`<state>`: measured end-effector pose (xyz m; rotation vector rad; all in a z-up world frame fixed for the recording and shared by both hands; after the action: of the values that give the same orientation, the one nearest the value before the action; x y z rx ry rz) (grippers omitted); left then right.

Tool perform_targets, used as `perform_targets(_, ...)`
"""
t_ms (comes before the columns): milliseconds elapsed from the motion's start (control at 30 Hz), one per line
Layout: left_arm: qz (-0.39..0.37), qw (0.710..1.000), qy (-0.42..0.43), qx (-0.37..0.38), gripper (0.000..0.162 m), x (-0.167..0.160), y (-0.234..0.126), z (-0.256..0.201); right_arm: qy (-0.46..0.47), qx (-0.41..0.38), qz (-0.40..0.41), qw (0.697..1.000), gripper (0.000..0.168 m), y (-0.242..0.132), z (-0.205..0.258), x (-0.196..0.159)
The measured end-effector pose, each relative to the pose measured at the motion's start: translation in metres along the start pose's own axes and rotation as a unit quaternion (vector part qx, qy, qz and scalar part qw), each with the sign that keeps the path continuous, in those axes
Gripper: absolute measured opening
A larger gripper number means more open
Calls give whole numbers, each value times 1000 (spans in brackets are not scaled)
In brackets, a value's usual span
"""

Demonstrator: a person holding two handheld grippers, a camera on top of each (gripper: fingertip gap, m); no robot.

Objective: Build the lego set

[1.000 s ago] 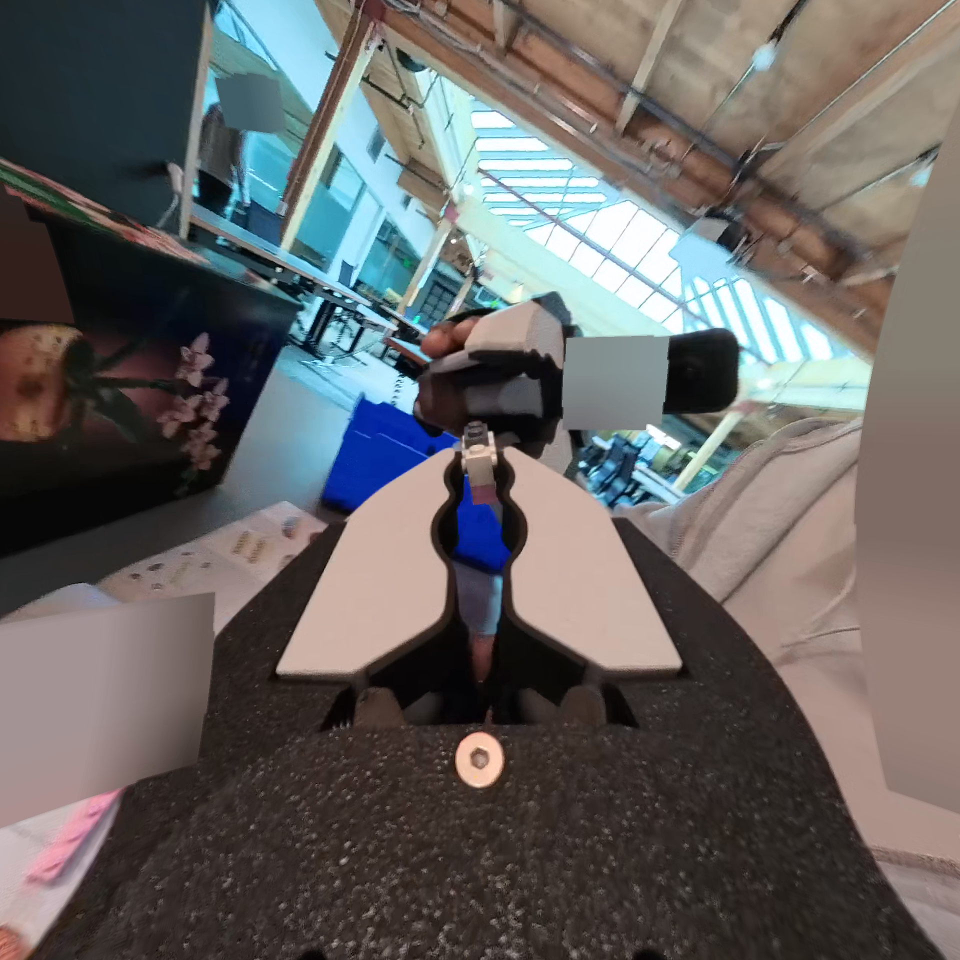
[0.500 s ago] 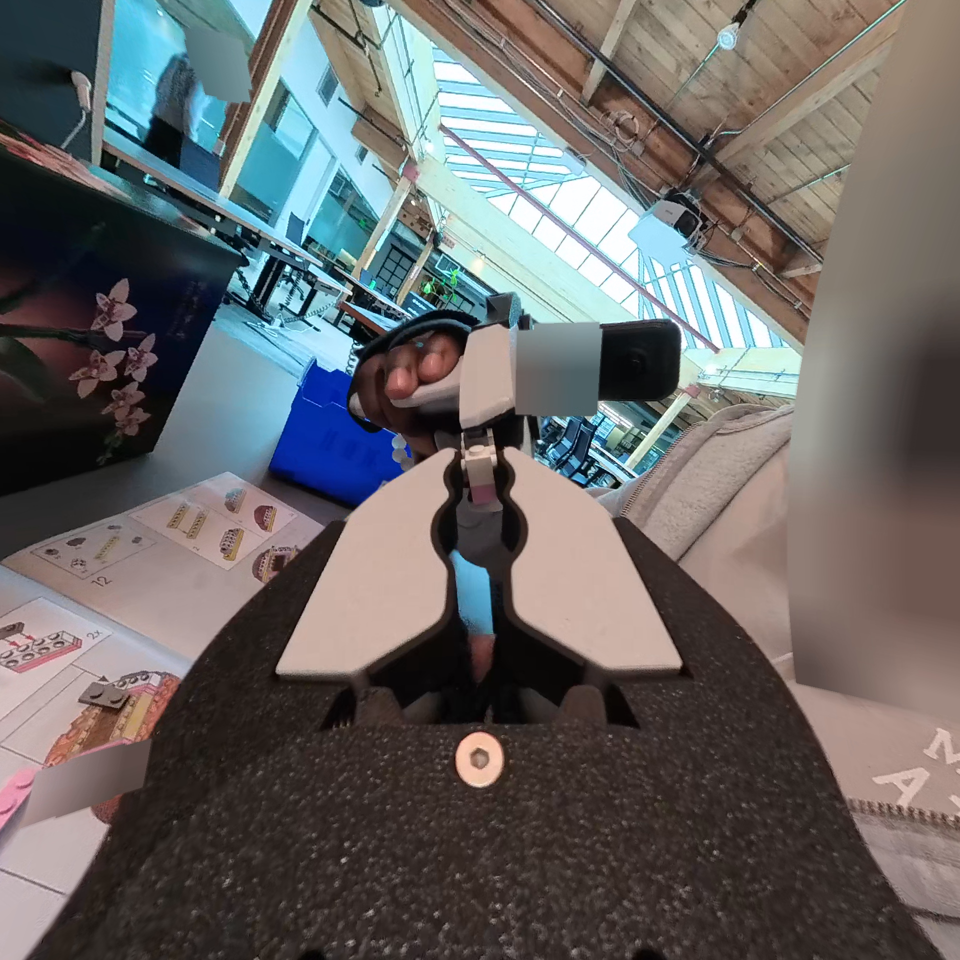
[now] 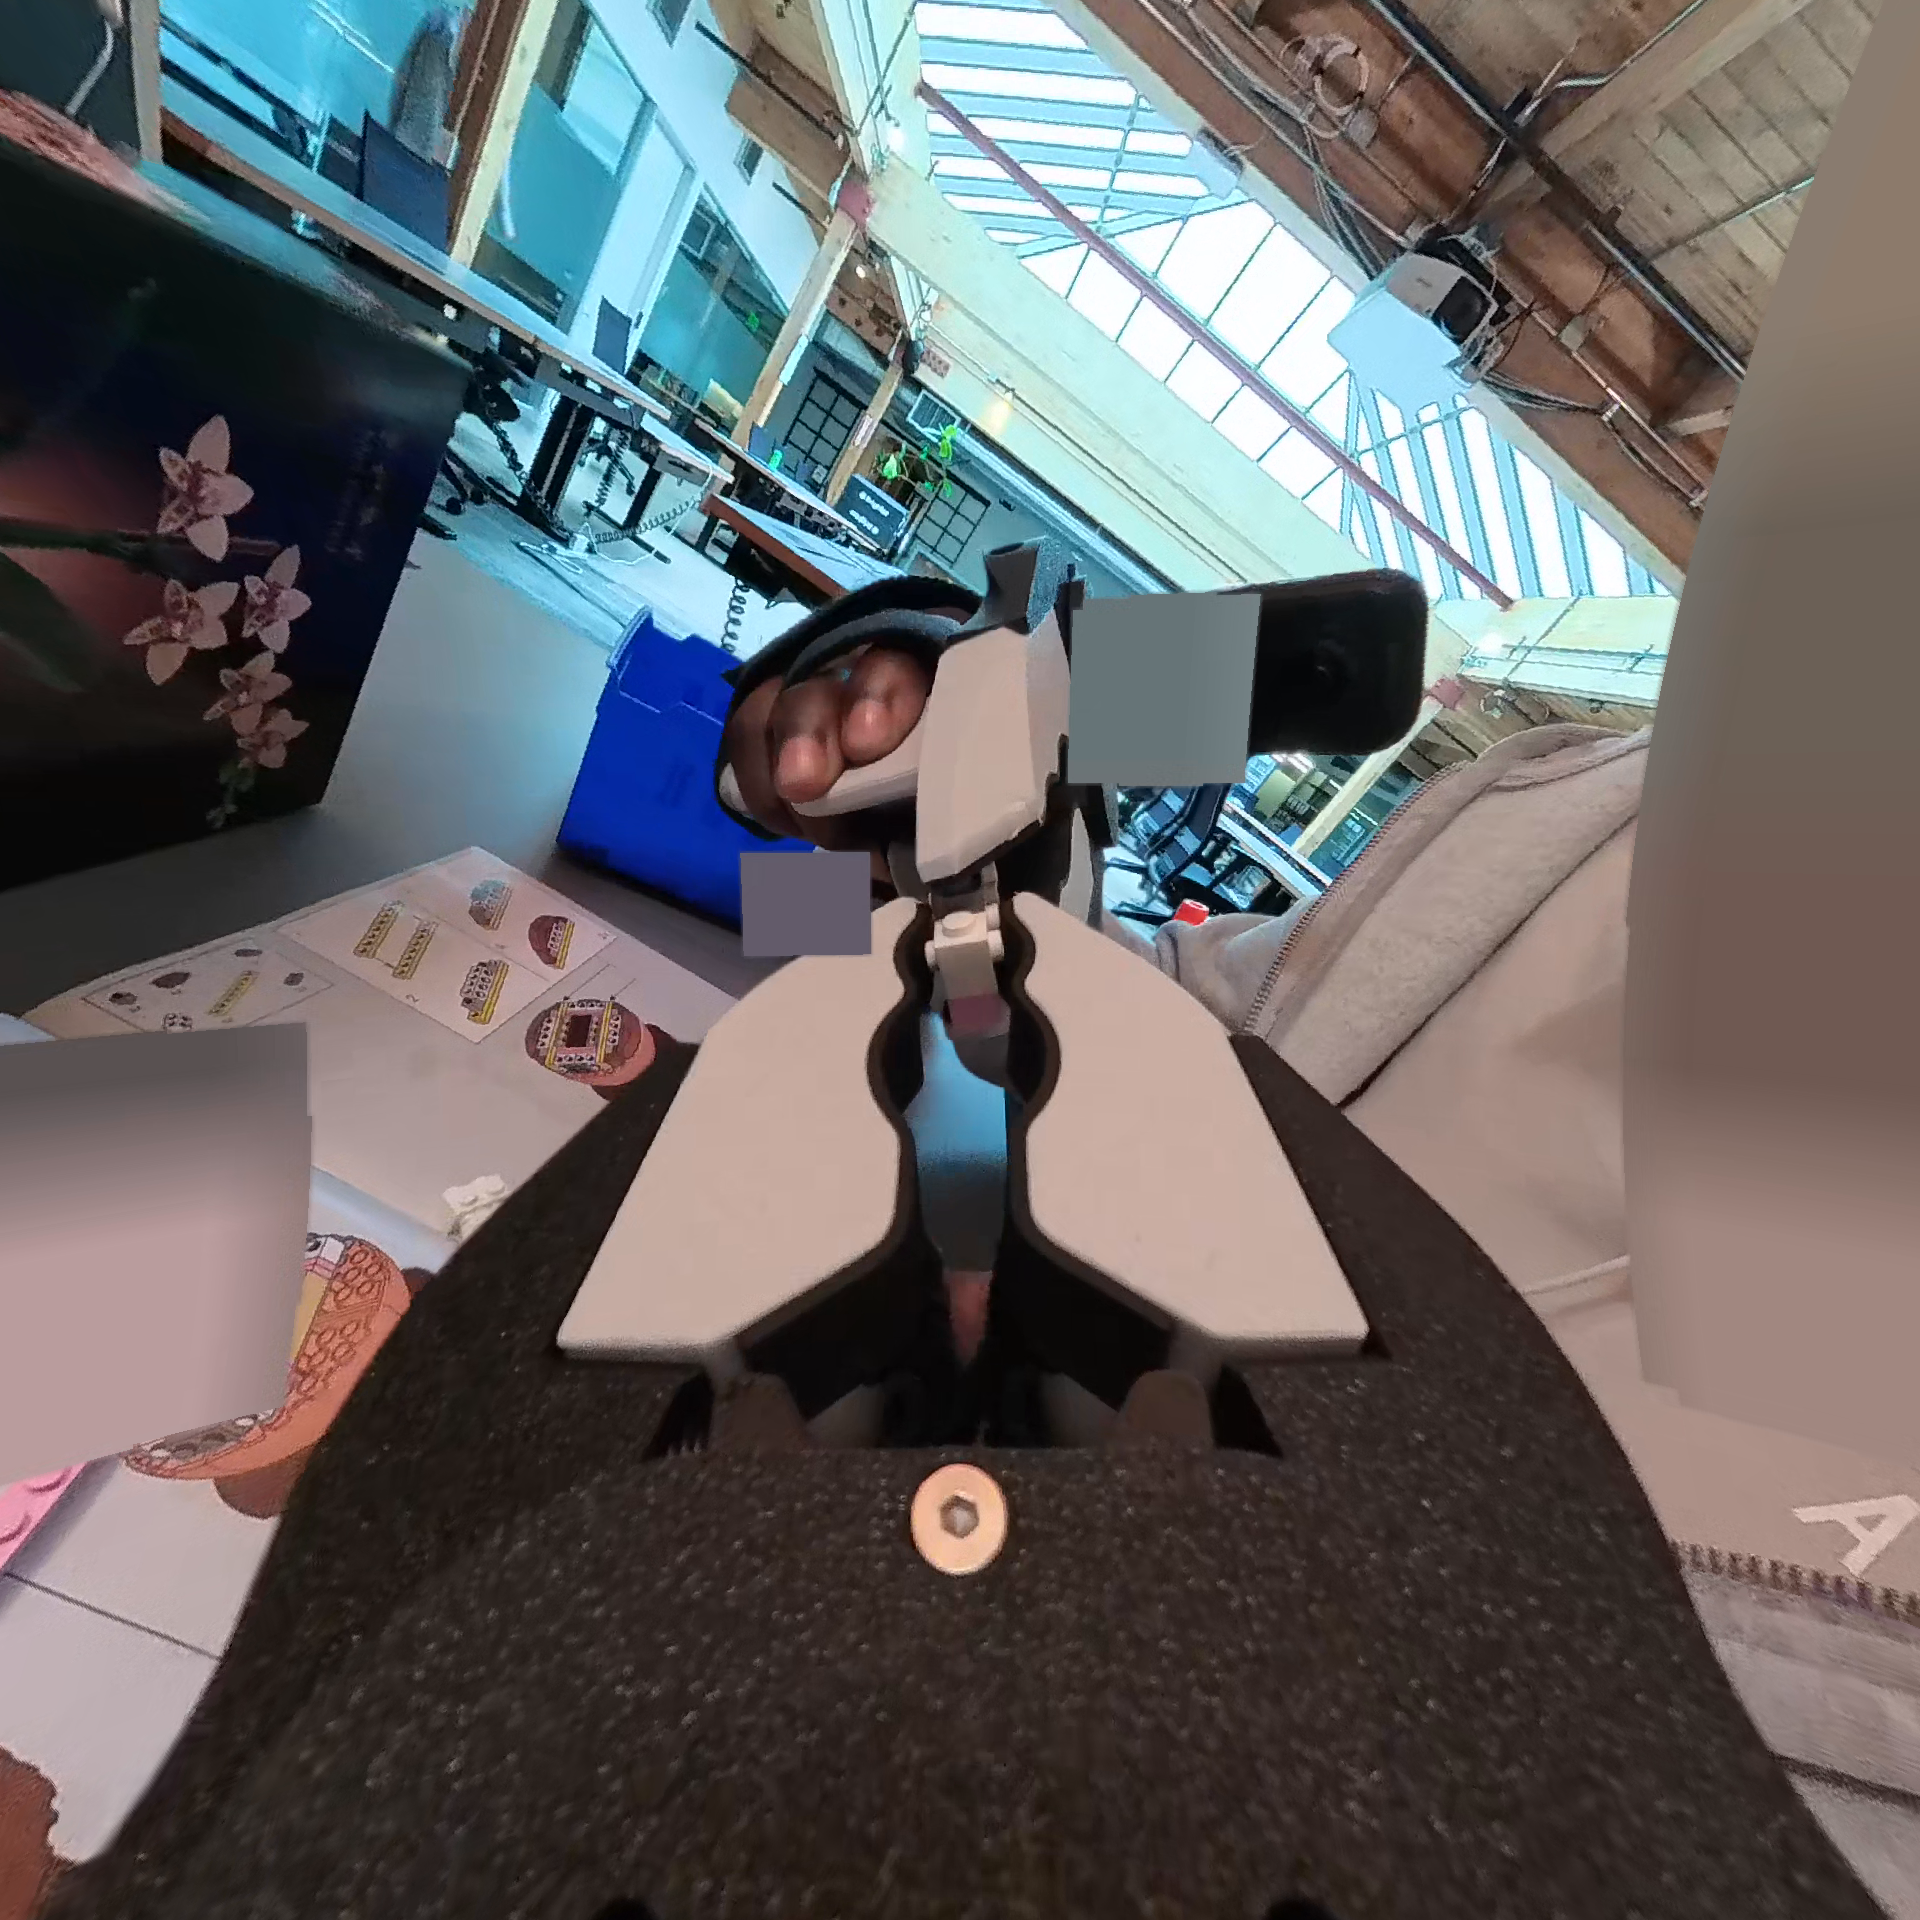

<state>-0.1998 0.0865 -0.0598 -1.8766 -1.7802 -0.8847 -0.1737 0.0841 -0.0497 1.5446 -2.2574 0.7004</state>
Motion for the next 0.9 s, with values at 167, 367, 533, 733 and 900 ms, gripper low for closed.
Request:
perform_targets(167, 3, 1000, -6, 3, 10, -3, 2, 6, 11, 0, 8, 1000, 22, -1, 4, -6)
perform_targets(367, 2, 1000, -1, 6, 11, -4, 3, 11, 18, -7, 12, 1000, 22, -1, 6, -10)
perform_targets(533, 28, 999, 25, 35, 21, -10, 4, 17, 29, -4, 19, 999, 22, 6, 16, -13)
perform_targets(733, 15, 1000, 13, 17, 12, -10, 2, 17, 48, -25, 11, 999, 22, 6, 16, -13)
perform_targets(900, 15, 999, 22, 29, 11, -12, 2, 21, 49, -23, 15, 998, 22, 6, 20, -17)
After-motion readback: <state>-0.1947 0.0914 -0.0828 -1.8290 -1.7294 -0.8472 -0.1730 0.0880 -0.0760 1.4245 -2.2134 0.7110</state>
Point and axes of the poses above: each gripper's, where its closed fingertips meet, y out along the fingers, x out of its top, z = x × y across the jaws, the point moved 3 cm from there along -y, back along the fingers, and after that the axes turned 12 degrees about -y, right-handed, at the moved point
